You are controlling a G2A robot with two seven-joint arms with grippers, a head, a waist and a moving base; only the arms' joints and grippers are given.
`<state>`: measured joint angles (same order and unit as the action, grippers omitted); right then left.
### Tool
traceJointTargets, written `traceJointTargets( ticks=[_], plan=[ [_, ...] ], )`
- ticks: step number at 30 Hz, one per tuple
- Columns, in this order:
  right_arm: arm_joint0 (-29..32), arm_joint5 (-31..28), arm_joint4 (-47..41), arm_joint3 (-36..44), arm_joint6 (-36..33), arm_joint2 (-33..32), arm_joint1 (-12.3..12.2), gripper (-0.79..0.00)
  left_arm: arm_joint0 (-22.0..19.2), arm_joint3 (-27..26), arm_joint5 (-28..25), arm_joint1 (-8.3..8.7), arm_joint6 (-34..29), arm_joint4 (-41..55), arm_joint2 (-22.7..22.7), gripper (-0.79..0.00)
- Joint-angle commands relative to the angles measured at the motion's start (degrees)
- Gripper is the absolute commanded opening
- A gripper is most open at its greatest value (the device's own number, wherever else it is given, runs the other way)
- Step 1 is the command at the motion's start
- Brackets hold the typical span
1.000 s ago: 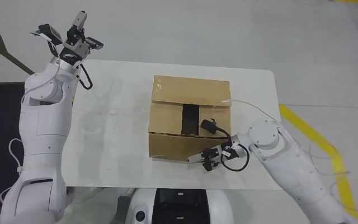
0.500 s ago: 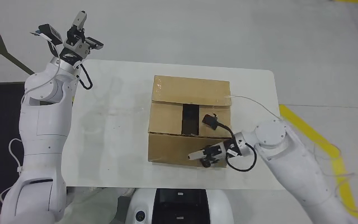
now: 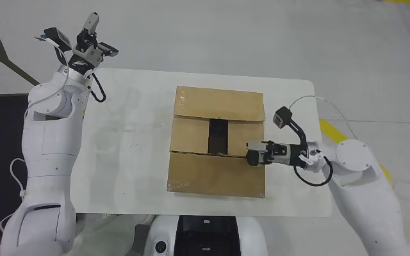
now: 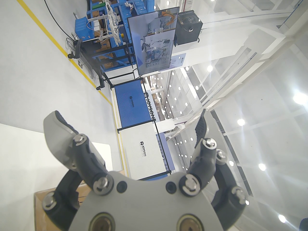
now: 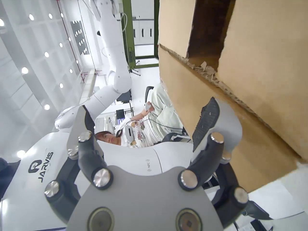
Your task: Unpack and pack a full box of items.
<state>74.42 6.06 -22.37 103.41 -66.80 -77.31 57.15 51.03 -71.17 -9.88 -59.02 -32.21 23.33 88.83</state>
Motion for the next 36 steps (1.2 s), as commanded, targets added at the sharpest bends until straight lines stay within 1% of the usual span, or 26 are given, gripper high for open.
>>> traceJointTargets(
  ticks=[1,11,18,22,36],
  plan=[
    [1.32,-0.1,0.01,0.33,0.84,-2.29,-0.31,0.0,0.0,0.0,0.0,0.0,0.0,0.0,0.0,0.0],
    [5.27,-2.22,-0.46,0.53,3.15,-9.95,-1.34,0.0,0.0,0.0,0.0,0.0,0.0,0.0,0.0,0.0],
    [7.2,-3.42,-2.38,0.27,5.55,-13.62,-1.65,0.0,0.0,0.0,0.0,0.0,0.0,0.0,0.0,0.0],
    [7.67,-4.22,-3.23,-0.02,6.71,-14.47,-1.69,0.0,0.0,0.0,0.0,0.0,0.0,0.0,0.0,0.0],
    [7.67,-4.22,-3.23,-0.02,6.71,-14.47,-1.69,0.0,0.0,0.0,0.0,0.0,0.0,0.0,0.0,0.0]
  ],
)
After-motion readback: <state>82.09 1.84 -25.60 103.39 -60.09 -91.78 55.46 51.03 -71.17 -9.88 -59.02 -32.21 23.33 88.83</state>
